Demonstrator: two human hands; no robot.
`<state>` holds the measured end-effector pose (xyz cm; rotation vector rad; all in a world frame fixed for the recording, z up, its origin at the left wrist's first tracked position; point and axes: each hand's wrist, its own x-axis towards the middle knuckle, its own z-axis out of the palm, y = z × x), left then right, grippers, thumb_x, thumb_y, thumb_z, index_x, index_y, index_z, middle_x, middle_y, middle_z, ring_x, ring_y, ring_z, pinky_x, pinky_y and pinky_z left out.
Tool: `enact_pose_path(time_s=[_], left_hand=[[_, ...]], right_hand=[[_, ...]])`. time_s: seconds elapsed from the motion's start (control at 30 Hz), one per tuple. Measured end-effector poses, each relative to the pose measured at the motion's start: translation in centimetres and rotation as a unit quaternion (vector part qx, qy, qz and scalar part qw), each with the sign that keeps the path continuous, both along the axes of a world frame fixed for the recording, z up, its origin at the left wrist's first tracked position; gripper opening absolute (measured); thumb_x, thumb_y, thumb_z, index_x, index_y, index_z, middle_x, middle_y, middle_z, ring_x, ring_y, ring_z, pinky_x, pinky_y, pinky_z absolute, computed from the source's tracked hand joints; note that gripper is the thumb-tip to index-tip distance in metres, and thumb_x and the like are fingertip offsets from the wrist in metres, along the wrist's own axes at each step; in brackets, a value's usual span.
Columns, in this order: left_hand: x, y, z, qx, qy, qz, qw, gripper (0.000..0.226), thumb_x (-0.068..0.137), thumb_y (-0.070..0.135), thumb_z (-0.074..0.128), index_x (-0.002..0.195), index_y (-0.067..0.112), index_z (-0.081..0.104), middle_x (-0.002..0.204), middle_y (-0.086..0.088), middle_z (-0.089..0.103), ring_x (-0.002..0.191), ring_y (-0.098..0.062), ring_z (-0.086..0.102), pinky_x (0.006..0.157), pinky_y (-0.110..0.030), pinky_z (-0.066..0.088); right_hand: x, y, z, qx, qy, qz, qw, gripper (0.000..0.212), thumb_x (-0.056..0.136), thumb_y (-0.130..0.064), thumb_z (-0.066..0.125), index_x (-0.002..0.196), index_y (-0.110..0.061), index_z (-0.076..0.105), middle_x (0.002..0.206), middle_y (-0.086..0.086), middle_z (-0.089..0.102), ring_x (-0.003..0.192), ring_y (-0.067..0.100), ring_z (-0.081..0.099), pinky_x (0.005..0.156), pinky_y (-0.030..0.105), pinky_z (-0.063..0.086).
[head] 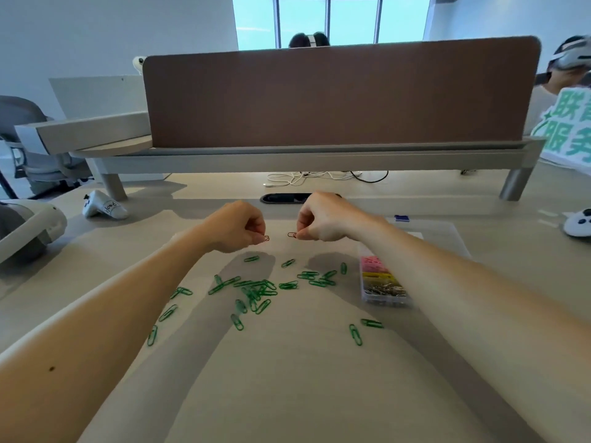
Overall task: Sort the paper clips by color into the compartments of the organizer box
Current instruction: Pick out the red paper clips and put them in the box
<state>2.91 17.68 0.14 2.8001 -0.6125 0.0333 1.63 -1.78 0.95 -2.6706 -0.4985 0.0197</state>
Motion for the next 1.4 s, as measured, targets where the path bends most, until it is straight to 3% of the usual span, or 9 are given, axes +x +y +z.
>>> enact_pose_path(time_s=[0.1, 0.3, 0.5, 0.67, 0.87, 1.03, 1.17, 1.3, 1.4], left_hand=[[-1.4, -4.3, 1.5, -0.042, 0.002, -0.060, 0.997, 0.008, 0.085, 0.008, 0.067, 0.080, 0.013, 0.063, 0.077, -0.001, 0.067, 0.071, -0.012, 0.065, 0.072, -0.026, 0.055], [-3.8, -13.9, 3.1, -0.059, 0.001, -0.155, 0.986, 0.012, 0.085, 0.009, 0.068, 0.077, 0.016, 0.063, 0.074, 0.002, 0.067, 0.066, -0.008, 0.065, 0.067, -0.021, 0.054], [-5.4, -20.9, 2.1, -0.023, 0.002, -0.222, 0.975, 0.012, 0.083, 0.010, 0.070, 0.076, 0.017, 0.064, 0.069, 0.008, 0.063, 0.065, -0.007, 0.061, 0.070, -0.022, 0.053], [-5.8, -23.7, 0.6, 0.001, 0.004, -0.251, 0.968, 0.005, 0.080, 0.015, 0.075, 0.082, 0.017, 0.071, 0.075, 0.007, 0.069, 0.071, -0.009, 0.064, 0.069, -0.019, 0.051], [-5.9, -24.3, 0.5, -0.034, 0.018, -0.265, 0.963, 0.012, 0.072, 0.017, 0.082, 0.081, 0.018, 0.074, 0.075, 0.005, 0.072, 0.070, -0.008, 0.066, 0.072, -0.022, 0.053], [-6.0, -23.4, 0.7, -0.061, 0.031, -0.272, 0.960, 0.015, 0.081, 0.011, 0.074, 0.095, 0.016, 0.075, 0.082, 0.004, 0.074, 0.068, -0.005, 0.068, 0.073, -0.020, 0.056], [-5.8, -20.8, 2.1, -0.081, 0.020, -0.262, 0.962, 0.016, 0.081, 0.010, 0.072, 0.096, 0.015, 0.074, 0.083, 0.010, 0.070, 0.073, -0.003, 0.067, 0.072, -0.016, 0.055], [-4.4, -15.3, 3.2, -0.050, 0.001, -0.199, 0.979, 0.013, 0.081, 0.015, 0.074, 0.093, 0.019, 0.073, 0.086, 0.009, 0.070, 0.079, -0.003, 0.064, 0.074, -0.022, 0.055], [-3.7, -10.1, 3.4, -0.021, -0.010, -0.125, 0.992, 0.008, 0.080, 0.019, 0.074, 0.087, 0.023, 0.072, 0.083, 0.010, 0.068, 0.076, 0.000, 0.061, 0.067, -0.014, 0.046]], right_hand=[[-2.2, -3.9, 1.5, 0.006, -0.007, -0.036, 0.999, 0.007, 0.086, -0.020, 0.069, 0.081, -0.015, 0.069, 0.076, -0.002, 0.065, 0.067, 0.011, 0.058, 0.058, 0.024, 0.047], [-6.8, -13.7, 2.3, 0.020, 0.006, -0.145, 0.989, 0.013, 0.083, -0.017, 0.071, 0.070, -0.018, 0.069, 0.071, 0.003, 0.068, 0.061, 0.014, 0.060, 0.058, 0.027, 0.053], [-10.0, -19.0, 0.7, 0.012, 0.066, -0.197, 0.978, 0.013, 0.081, -0.017, 0.071, 0.069, -0.022, 0.068, 0.078, 0.005, 0.071, 0.067, 0.016, 0.062, 0.056, 0.025, 0.050], [-10.9, -20.5, -0.2, 0.024, 0.088, -0.208, 0.974, 0.008, 0.079, -0.013, 0.075, 0.075, -0.020, 0.072, 0.082, 0.006, 0.073, 0.060, 0.009, 0.060, 0.052, 0.018, 0.047], [-11.3, -20.7, -0.2, 0.051, 0.092, -0.202, 0.974, 0.014, 0.076, -0.005, 0.078, 0.086, -0.015, 0.076, 0.073, 0.000, 0.071, 0.060, 0.008, 0.063, 0.054, 0.016, 0.049], [-11.5, -20.4, 0.4, 0.039, 0.050, -0.201, 0.978, 0.012, 0.079, -0.012, 0.077, 0.089, -0.019, 0.076, 0.079, -0.001, 0.073, 0.066, 0.007, 0.062, 0.053, 0.018, 0.045], [-11.0, -19.1, 0.8, 0.063, 0.014, -0.186, 0.981, 0.004, 0.080, -0.022, 0.077, 0.082, -0.020, 0.075, 0.071, -0.004, 0.072, 0.062, 0.005, 0.061, 0.052, 0.019, 0.045], [-9.6, -15.9, 0.8, 0.056, -0.010, -0.138, 0.989, 0.010, 0.086, -0.026, 0.071, 0.084, -0.017, 0.075, 0.070, -0.004, 0.070, 0.059, 0.004, 0.060, 0.057, 0.021, 0.047], [-8.5, -12.6, 0.8, 0.048, -0.008, -0.085, 0.995, 0.010, 0.087, -0.021, 0.069, 0.090, -0.014, 0.075, 0.074, -0.006, 0.069, 0.062, 0.005, 0.060, 0.061, 0.020, 0.048]])
